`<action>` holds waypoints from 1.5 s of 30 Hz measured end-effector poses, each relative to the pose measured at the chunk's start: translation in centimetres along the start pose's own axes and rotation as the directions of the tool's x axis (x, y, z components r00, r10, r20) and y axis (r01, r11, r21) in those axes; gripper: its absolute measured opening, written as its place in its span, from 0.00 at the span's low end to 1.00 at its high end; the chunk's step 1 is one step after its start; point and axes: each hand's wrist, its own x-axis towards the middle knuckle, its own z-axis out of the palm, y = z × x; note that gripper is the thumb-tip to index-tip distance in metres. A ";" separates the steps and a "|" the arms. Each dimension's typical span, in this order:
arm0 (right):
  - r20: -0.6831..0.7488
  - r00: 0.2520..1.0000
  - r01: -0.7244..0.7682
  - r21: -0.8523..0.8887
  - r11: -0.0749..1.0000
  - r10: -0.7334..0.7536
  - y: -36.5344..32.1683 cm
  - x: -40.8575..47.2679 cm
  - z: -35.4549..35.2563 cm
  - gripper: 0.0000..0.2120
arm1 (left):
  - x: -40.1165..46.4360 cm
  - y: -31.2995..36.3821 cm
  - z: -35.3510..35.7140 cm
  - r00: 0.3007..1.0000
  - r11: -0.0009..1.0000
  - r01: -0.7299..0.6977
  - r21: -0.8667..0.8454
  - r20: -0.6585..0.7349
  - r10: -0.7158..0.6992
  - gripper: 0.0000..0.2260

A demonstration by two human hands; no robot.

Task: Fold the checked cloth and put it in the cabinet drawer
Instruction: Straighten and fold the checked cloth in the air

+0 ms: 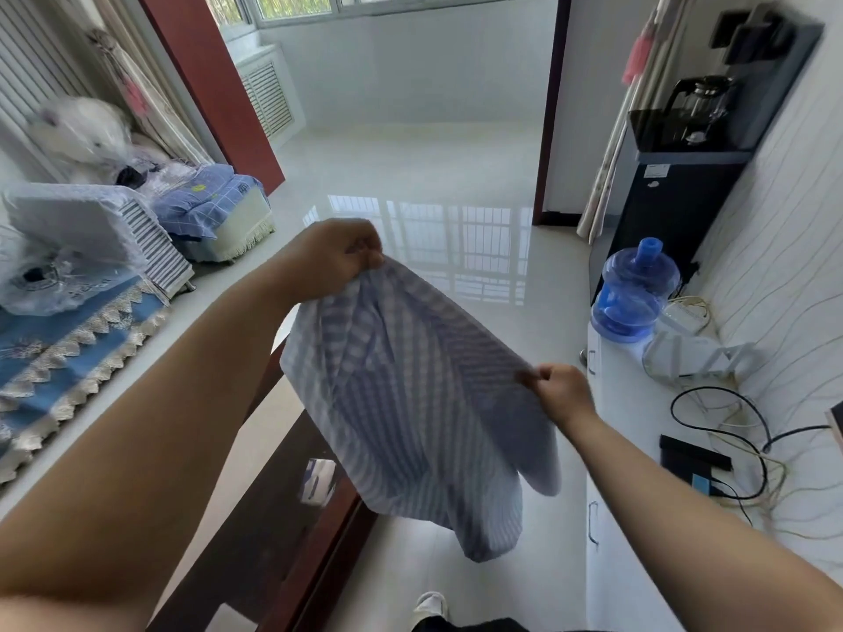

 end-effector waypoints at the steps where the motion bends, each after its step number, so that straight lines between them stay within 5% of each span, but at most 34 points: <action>1: -0.057 0.998 0.015 -0.015 1.000 -0.016 -0.7 0.7 -1.3 0.15 | -0.2 -1.3 0.5 0.999 0.997 0.041 0.065 -0.017 -0.040 0.02; 6: -0.241 0.924 0.267 -0.144 0.953 -0.295 -5.7 2.9 -7.1 0.14 | -2.5 -7.5 5.0 0.965 0.918 0.262 0.296 -0.080 -0.250 0.08; 10: 0.067 0.936 0.352 -0.163 0.922 -0.346 -8.0 2.0 -7.6 0.15 | -2.8 -9.2 5.4 0.881 0.887 0.432 0.164 -0.285 -0.377 0.09; 13: 0.330 0.925 0.321 -0.419 0.849 -0.187 -6.9 1.7 -7.1 0.16 | -2.3 -8.3 4.9 0.843 0.923 0.376 0.081 -0.443 -0.305 0.09; 16: 0.384 0.921 0.256 -0.463 0.848 -0.068 -6.4 1.7 -7.7 0.18 | -1.9 -7.4 5.2 0.868 0.956 0.266 0.124 -0.462 -0.182 0.08; 20: 0.027 0.983 0.174 -0.470 0.865 -0.183 -7.0 2.9 -9.8 0.18 | -1.6 -8.0 5.9 0.930 0.943 0.272 0.195 -0.306 -0.205 0.08; 23: -0.297 0.891 0.249 -0.311 0.917 -0.343 -8.3 2.4 -8.7 0.16 | -2.1 -8.4 6.8 0.931 0.927 0.337 0.165 -0.203 -0.302 0.08; 24: -0.229 0.902 0.307 -0.257 0.916 -0.367 -9.0 2.2 -8.2 0.14 | -2.4 -8.7 7.0 0.911 0.912 0.390 0.131 -0.203 -0.360 0.08; 27: 0.328 0.902 0.375 -0.275 0.885 -0.281 -10.9 1.4 -6.8 0.16 | -3.4 -9.9 7.0 0.753 0.787 0.604 -0.126 -0.233 -0.615 0.06; 28: 0.389 0.891 0.361 -0.289 0.887 -0.236 -11.2 1.4 -6.7 0.17 | -3.6 -10.0 6.9 0.696 0.730 0.646 -0.223 -0.223 -0.683 0.05; 30: 0.254 0.935 0.314 -0.266 0.912 -0.247 -11.1 1.6 -6.5 0.19 | -3.5 -9.6 7.0 0.652 0.674 0.654 -0.344 -0.195 -0.732 0.07; 32: -0.031 0.976 0.205 -0.230 0.951 -0.217 -10.6 1.8 -5.9 0.21 | -2.5 -8.5 7.2 0.692 0.698 0.621 -0.356 -0.167 -0.702 0.10; 34: -0.158 0.975 0.126 -0.190 0.974 -0.157 -10.4 1.8 -5.1 0.21 | -1.7 -7.1 7.3 0.728 0.715 0.614 -0.335 -0.110 -0.677 0.12; 40: -0.214 0.963 0.134 -0.142 0.981 -0.163 -11.0 1.1 -3.5 0.22 | -1.6 -3.8 8.1 0.786 0.721 0.558 -0.411 -0.016 -0.618 0.11; 45: -0.068 0.960 0.266 -0.087 0.960 -0.272 -12.9 -0.2 -1.1 0.22 | -2.2 -0.3 9.9 0.898 0.799 0.425 -0.425 0.087 -0.431 0.16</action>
